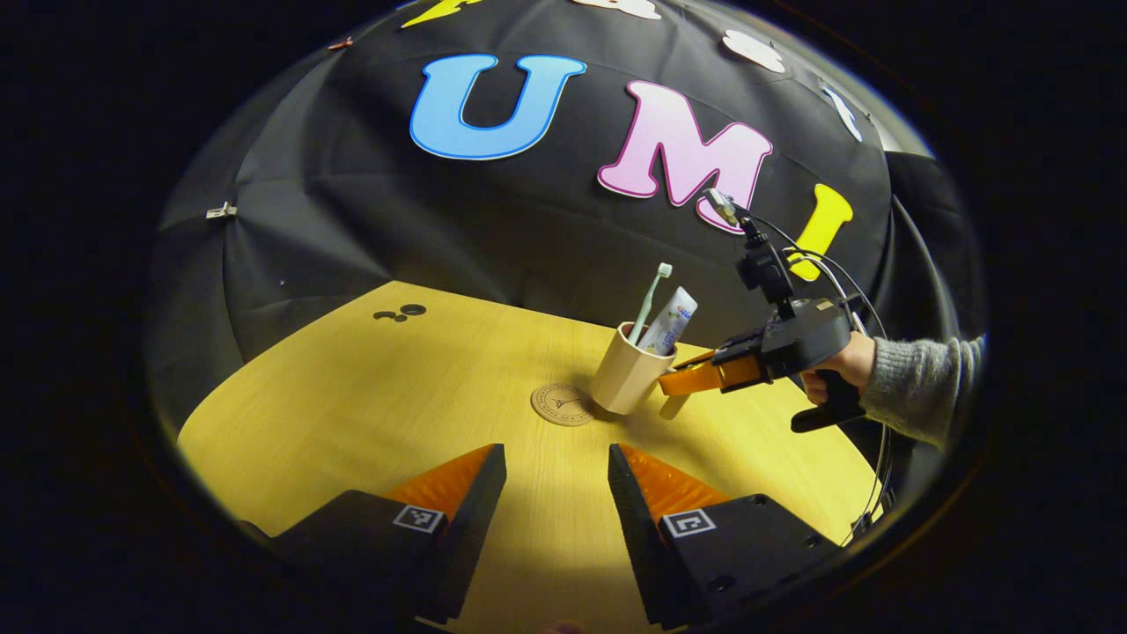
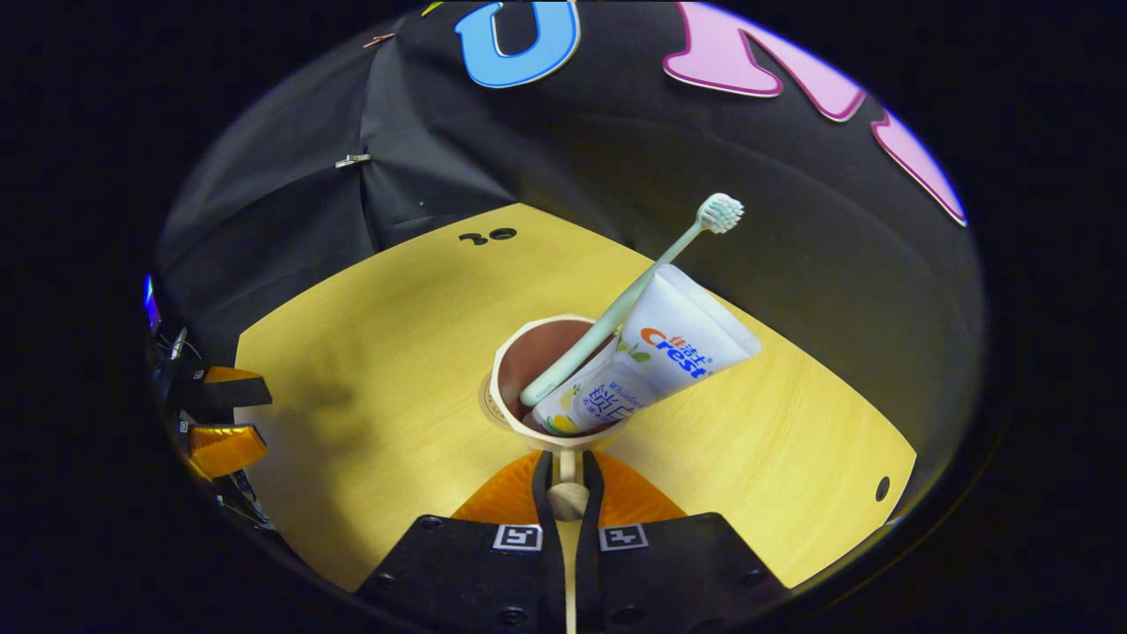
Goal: Put the toothbrush and toothpaste on the desktop into the cup, then pick up the cup and place it on the coaster on the desktop.
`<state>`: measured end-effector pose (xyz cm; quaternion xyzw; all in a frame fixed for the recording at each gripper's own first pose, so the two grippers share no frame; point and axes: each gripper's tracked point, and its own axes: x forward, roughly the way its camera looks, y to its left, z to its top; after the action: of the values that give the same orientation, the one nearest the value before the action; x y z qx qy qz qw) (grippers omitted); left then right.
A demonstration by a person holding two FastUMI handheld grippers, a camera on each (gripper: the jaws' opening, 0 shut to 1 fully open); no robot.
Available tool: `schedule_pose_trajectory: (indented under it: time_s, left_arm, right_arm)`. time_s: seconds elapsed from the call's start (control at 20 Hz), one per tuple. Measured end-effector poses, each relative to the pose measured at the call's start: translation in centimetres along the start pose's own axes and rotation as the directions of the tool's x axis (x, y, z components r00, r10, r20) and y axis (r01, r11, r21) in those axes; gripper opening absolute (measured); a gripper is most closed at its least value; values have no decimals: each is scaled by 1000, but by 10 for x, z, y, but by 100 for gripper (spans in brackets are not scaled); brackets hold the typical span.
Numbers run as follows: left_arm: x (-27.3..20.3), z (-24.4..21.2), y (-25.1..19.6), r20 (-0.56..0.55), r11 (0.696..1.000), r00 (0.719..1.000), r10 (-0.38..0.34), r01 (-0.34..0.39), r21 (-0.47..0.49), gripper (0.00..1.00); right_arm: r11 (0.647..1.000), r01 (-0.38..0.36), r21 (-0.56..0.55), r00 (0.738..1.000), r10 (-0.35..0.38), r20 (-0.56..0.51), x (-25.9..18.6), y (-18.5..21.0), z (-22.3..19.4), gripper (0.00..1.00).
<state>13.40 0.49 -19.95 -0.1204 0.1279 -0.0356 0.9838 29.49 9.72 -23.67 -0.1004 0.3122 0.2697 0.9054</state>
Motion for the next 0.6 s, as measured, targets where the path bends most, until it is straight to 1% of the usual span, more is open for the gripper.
schedule_pose_trajectory:
  time_s: [0.15, 0.35, 0.4, 0.6]
  left_arm:
    - [-12, 1, 15, 5, 1000, 1000, 13, -13, 0, 76]
    - [-20, -3, 34, 3, 999, 999, 40, -40, -18, 76]
    - [-21, -3, 37, 0, 999, 999, 46, -46, -23, 76]
    - [-25, -5, 46, 1, 997, 998, 63, -63, -36, 76]
  right_arm:
    - [1000, -7, -2, 1000, 7, -8, 20, 12, 12, 9]
    - [1000, -25, -13, 999, 25, -37, 23, 17, 15, 8]
    - [999, -28, -21, 999, 27, -45, 30, 19, 17, 9]
    - [999, -22, -46, 997, 18, -80, 54, 31, 16, 8]
